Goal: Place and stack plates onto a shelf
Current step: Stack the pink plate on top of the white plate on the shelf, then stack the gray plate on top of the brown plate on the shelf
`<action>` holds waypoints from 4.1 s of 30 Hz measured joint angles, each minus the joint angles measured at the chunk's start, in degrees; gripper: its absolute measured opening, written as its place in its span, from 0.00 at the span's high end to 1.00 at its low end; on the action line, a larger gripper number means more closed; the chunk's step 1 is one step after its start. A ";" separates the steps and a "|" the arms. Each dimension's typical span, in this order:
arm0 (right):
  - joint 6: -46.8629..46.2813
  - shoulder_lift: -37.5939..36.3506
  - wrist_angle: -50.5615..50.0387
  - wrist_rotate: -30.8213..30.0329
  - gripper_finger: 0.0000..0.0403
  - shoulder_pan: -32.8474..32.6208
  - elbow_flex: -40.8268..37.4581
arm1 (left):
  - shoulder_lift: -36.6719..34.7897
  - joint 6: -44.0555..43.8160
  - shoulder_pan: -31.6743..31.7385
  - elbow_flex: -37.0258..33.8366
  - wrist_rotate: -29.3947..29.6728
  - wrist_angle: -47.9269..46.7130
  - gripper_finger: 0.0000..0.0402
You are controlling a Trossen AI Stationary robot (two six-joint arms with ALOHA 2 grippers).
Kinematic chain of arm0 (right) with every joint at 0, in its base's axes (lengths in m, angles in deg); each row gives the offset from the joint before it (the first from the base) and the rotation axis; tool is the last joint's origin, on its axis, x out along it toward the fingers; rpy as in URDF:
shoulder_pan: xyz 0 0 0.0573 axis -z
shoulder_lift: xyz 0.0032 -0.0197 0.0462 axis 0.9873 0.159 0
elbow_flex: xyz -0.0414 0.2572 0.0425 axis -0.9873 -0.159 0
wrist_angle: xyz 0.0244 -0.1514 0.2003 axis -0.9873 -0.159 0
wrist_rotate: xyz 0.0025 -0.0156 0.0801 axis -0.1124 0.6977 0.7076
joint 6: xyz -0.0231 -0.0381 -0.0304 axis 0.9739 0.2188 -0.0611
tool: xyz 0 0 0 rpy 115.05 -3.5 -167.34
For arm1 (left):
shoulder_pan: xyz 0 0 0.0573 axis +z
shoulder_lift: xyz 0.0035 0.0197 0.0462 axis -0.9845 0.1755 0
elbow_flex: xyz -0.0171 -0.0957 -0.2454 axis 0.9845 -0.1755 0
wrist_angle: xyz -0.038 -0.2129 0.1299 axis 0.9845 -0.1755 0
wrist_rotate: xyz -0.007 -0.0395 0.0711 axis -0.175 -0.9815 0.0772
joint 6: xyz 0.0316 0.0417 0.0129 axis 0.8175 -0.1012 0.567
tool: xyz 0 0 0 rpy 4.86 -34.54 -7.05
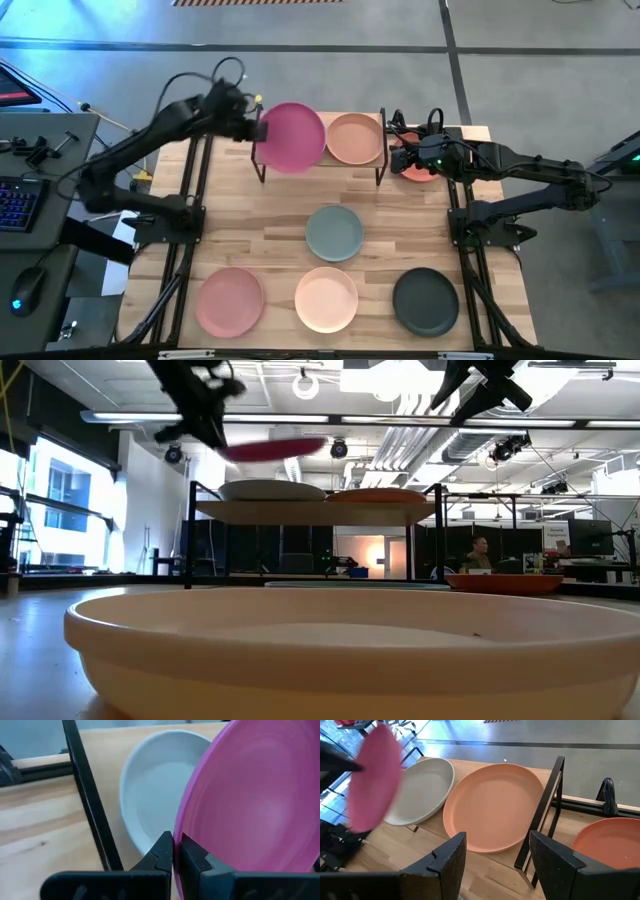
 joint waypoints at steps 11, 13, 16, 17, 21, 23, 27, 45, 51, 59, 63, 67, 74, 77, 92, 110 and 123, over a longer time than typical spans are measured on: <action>-0.01 -0.01 -0.01 1.27 0.51 -0.04 0.00 | 11.85 6.87 6.96 7.79 -6.25 1.24 1.00; -0.01 0.00 0.00 1.27 0.51 -0.04 0.00 | 12.08 8.19 6.74 8.75 -6.20 1.22 1.00; -0.01 0.00 -0.01 1.27 0.51 -0.03 0.00 | 12.14 9.91 5.78 8.85 -3.39 0.13 1.00; -0.01 -0.02 -0.02 1.27 0.51 -0.02 0.00 | 12.23 10.35 5.42 8.85 -2.23 -0.95 1.00; -0.01 -0.01 -0.01 1.27 0.51 -0.02 0.00 | 12.96 11.53 4.65 8.83 -1.13 -3.48 1.00; -0.01 -0.02 -0.02 1.11 0.51 -0.02 0.00 | 12.98 11.57 4.61 8.83 -0.77 -3.04 1.00; -0.01 0.00 -0.02 1.07 0.51 -0.02 0.00 | 12.98 11.59 4.65 8.83 -0.32 -1.89 1.00; -0.01 0.07 -0.02 0.22 0.51 -0.02 0.00 | 12.98 17.44 4.64 8.79 0.86 -4.80 0.88; -1.10 0.07 -0.02 0.25 0.51 -0.02 0.00 | 12.98 19.56 4.65 8.79 1.16 -4.44 0.76; 3.48 -0.35 -0.04 0.46 0.51 0.25 0.01 | 9.47 19.55 6.81 13.12 1.23 -1.03 0.62; 6.73 -2.05 0.12 0.69 0.51 1.67 2.63 | 2.80 20.15 5.69 13.41 1.04 2.60 0.59; 11.32 -2.27 0.30 2.64 0.51 1.94 6.33 | -6.11 20.59 0.26 7.88 0.61 10.84 0.59; 14.37 -1.90 0.57 13.24 0.51 0.21 6.70 | -23.04 14.02 -12.10 -13.78 1.32 32.79 0.60; 13.32 -1.66 0.62 15.57 0.51 -1.82 4.84 | -28.04 11.47 -15.79 -21.76 3.23 41.79 0.60; -17.49 8.80 1.68 29.95 0.51 -6.58 3.85 | -32.22 13.96 -17.39 -26.12 3.68 45.61 0.60; -24.33 43.60 0.32 33.81 0.51 -13.32 3.78 | -32.22 9.97 -17.39 -26.12 0.77 41.43 0.60; -17.32 44.38 -2.07 33.26 0.51 -8.64 3.72 | -32.24 8.91 -17.41 -26.12 -1.92 41.37 0.60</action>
